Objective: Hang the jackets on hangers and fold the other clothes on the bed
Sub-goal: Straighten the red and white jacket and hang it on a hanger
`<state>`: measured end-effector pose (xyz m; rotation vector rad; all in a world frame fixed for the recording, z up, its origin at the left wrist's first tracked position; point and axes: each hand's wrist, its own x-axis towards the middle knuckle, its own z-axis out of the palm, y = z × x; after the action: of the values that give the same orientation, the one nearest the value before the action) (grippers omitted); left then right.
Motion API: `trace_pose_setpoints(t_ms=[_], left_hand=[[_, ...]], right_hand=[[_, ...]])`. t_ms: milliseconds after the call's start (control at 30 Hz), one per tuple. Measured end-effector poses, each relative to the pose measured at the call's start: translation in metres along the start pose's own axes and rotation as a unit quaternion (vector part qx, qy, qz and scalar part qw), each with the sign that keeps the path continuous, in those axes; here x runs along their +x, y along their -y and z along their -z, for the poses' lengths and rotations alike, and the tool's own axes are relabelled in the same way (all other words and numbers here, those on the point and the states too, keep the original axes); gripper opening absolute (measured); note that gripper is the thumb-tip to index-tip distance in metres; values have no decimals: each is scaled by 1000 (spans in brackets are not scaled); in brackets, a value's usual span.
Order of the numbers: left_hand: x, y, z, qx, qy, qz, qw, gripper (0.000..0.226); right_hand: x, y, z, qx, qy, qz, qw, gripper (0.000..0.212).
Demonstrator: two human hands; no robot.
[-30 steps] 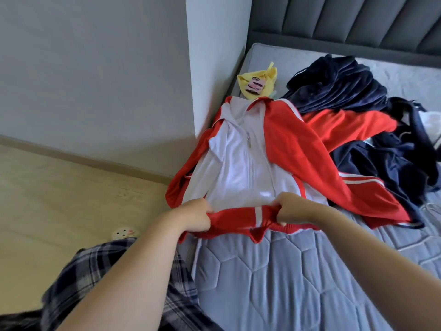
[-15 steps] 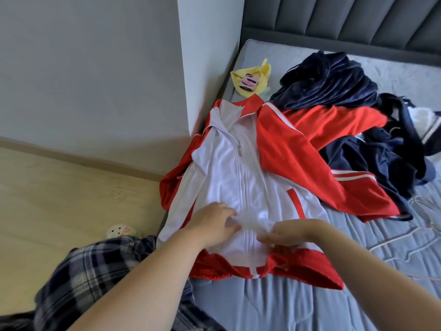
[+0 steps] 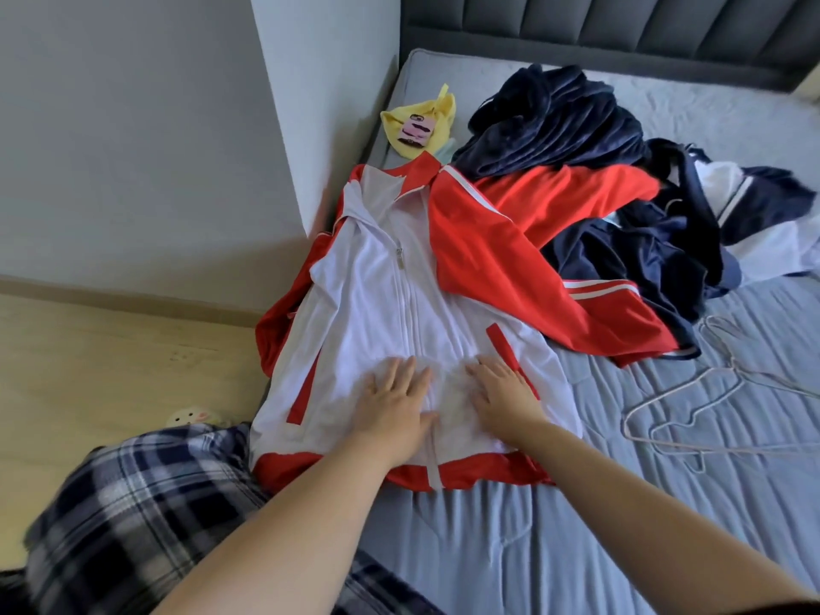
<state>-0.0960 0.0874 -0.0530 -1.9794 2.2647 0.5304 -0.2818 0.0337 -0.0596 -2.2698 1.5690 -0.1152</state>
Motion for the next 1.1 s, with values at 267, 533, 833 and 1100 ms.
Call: trace_pose_setpoints(t_ms=[267,533,833,1100], left_hand=[[10,-67,1,-13,21,-35,999,61],[19,-101,1,-48,75,-83,993,60],[20,-88,0,-20,87,-103,991,63],[16,-73,-1,-52,96,-115,987,61]], right_hand=[[-8,-29,32,282,-307,-245,876,31],[-28,-108,48,338,-335,-576,664,53],[-41,-117,61,463,-222,-516,685,35],[-35,-88,55,171,-139,-522,824,34]])
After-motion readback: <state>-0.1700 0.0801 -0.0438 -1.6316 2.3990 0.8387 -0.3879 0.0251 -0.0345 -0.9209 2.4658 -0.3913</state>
